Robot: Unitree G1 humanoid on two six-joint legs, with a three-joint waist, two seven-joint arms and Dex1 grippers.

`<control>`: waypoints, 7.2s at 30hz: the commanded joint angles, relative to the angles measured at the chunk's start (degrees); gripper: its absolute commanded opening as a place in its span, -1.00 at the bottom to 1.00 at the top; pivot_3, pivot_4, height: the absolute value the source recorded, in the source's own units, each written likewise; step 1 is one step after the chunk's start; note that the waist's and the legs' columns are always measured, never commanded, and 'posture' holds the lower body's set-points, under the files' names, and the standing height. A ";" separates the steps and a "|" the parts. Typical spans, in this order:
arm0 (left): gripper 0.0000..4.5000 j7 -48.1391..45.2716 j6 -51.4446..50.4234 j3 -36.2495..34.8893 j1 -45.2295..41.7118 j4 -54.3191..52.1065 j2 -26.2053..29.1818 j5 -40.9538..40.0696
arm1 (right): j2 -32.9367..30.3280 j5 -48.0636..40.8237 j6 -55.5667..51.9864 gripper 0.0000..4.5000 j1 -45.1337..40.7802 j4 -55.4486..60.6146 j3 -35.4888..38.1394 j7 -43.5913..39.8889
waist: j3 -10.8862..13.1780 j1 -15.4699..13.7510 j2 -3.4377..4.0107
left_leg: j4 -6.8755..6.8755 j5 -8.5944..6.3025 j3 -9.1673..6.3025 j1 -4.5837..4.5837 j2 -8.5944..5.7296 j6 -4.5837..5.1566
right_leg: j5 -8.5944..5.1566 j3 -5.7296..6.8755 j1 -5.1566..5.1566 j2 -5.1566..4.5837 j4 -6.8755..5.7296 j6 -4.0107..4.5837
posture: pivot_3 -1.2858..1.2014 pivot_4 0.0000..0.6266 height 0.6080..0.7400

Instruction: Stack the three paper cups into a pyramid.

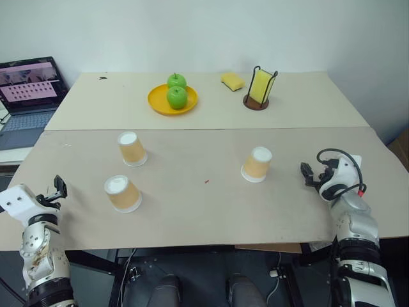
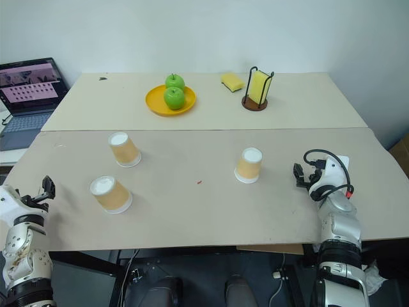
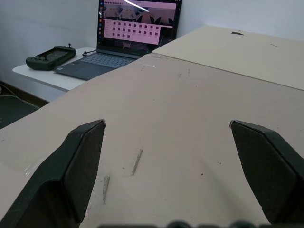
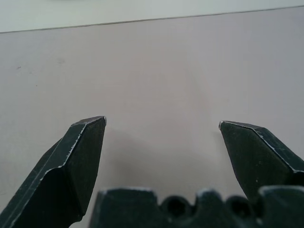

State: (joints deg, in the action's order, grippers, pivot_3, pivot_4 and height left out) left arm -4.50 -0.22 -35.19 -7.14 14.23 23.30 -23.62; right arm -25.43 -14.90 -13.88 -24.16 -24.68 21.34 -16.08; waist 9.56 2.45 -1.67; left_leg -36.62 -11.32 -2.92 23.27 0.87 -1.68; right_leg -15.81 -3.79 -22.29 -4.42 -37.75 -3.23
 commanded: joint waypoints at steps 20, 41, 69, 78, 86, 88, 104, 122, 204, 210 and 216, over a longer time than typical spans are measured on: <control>0.99 -27.83 -25.72 -4.74 15.46 -31.92 15.43 -27.79 | -11.11 -34.91 -26.85 1.00 -20.30 41.94 -18.03 -40.69 | 0.18 0.59 0.09 | 0.29 -0.01 -0.03 0.02 0.11 0.01 | -0.03 0.05 -0.07 0.01 0.16 0.05 | 0.03 -0.52 0.88; 0.99 -44.48 -28.58 10.02 11.54 -26.15 24.87 -17.27 | -6.91 -29.02 -27.35 1.00 -15.59 43.41 -26.58 -41.29 | 0.21 -0.15 0.03 | 0.31 0.00 0.01 0.01 0.07 0.00 | -0.04 0.06 -0.12 0.01 0.18 0.08 | 0.03 -0.52 0.88; 0.28 -51.79 -25.66 18.48 -1.68 -16.32 24.03 -8.69 | -8.87 -18.72 -25.33 1.00 -7.54 44.06 -27.37 -37.03 | 0.23 0.01 0.00 | 0.30 0.00 0.00 0.11 0.08 0.00 | -0.04 0.05 -0.25 0.02 0.12 0.07 | 0.03 -0.52 0.88; 0.15 -51.30 -27.05 18.90 -3.14 -16.80 24.14 -8.27 | -7.99 -17.56 -24.64 1.00 -8.25 42.85 -27.69 -36.60 | 0.23 0.02 0.00 | 0.30 0.00 0.00 0.09 0.09 0.00 | -0.04 0.05 -0.24 0.02 0.12 0.07 | 0.03 -0.52 0.88; 0.15 -56.65 -26.64 26.01 -16.57 -11.21 22.86 -7.14 | -6.69 -16.79 -24.49 1.00 -7.93 43.31 -27.59 -34.55 | 0.24 -0.27 -0.02 | 0.24 0.00 -0.02 0.15 0.03 0.00 | -0.04 0.07 -0.23 0.01 0.12 0.06 | 0.03 -0.52 0.88; 0.15 -59.33 -25.67 29.04 -21.70 -7.11 22.10 -5.53 | -6.30 -16.58 -24.46 1.00 -7.72 43.45 -27.58 -33.88 | 0.24 -0.36 -0.03 | 0.24 0.00 -0.03 0.14 0.02 0.00 | -0.04 0.08 -0.22 0.02 0.11 0.05 | 0.03 -0.52 0.88; 0.15 -75.40 -5.94 47.17 -56.76 35.98 -2.34 11.84 | -4.92 -16.16 -25.27 1.00 -1.57 49.44 -24.45 -26.20 | 0.28 -0.42 -0.09 | -0.24 0.00 -0.14 0.99 -0.04 0.03 | -0.05 0.17 -0.88 0.05 -0.20 0.01 | 0.03 -0.52 0.88; 0.89 -76.31 2.09 44.47 -62.48 48.92 -7.45 17.99 | -4.54 -17.15 -26.09 1.00 0.92 52.52 -23.45 -22.21 | 0.29 -0.03 -0.10 | -0.30 0.00 -0.15 1.01 -0.05 0.04 | -0.06 0.16 -0.89 0.04 -0.24 -0.01 | 0.03 -0.52 0.88; 0.48 -27.72 -6.93 22.78 -36.52 20.74 4.06 11.02 | -14.09 -16.02 -23.07 1.00 2.24 45.25 -15.28 -26.79 | 0.21 -1.45 0.01 | -0.24 -0.07 -0.14 0.34 -0.04 0.12 | -0.01 0.15 -0.12 0.01 0.06 -0.03 | 0.03 -0.52 0.88; 0.29 -28.11 -7.33 23.27 -36.97 19.82 4.35 11.26 | -14.03 -15.87 -22.97 1.00 2.37 45.13 -15.38 -26.69 | 0.21 -1.49 0.01 | -0.25 -0.07 -0.15 0.34 -0.04 0.12 | -0.01 0.15 -0.12 0.01 0.06 -0.03 | 0.03 -0.52 0.88; 0.29 -43.12 -16.23 25.48 -36.31 9.44 4.82 2.65 | -13.94 -15.54 -23.13 1.00 2.00 44.60 -15.71 -26.21 | 0.22 -1.45 0.00 | -0.25 -0.06 -0.15 0.43 -0.05 0.11 | -0.01 0.16 -0.17 0.01 0.06 -0.03 | 0.03 -0.52 0.88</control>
State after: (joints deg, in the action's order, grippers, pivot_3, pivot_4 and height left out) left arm -41.75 -13.11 -10.68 -42.33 29.47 27.12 -17.00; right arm -39.14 -30.41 -37.77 -21.55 18.68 3.98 -42.51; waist 9.77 1.00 -1.67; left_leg -36.87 -11.39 -3.07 23.72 0.83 -1.57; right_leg -15.82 -3.63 -22.47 -4.42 -37.68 -3.26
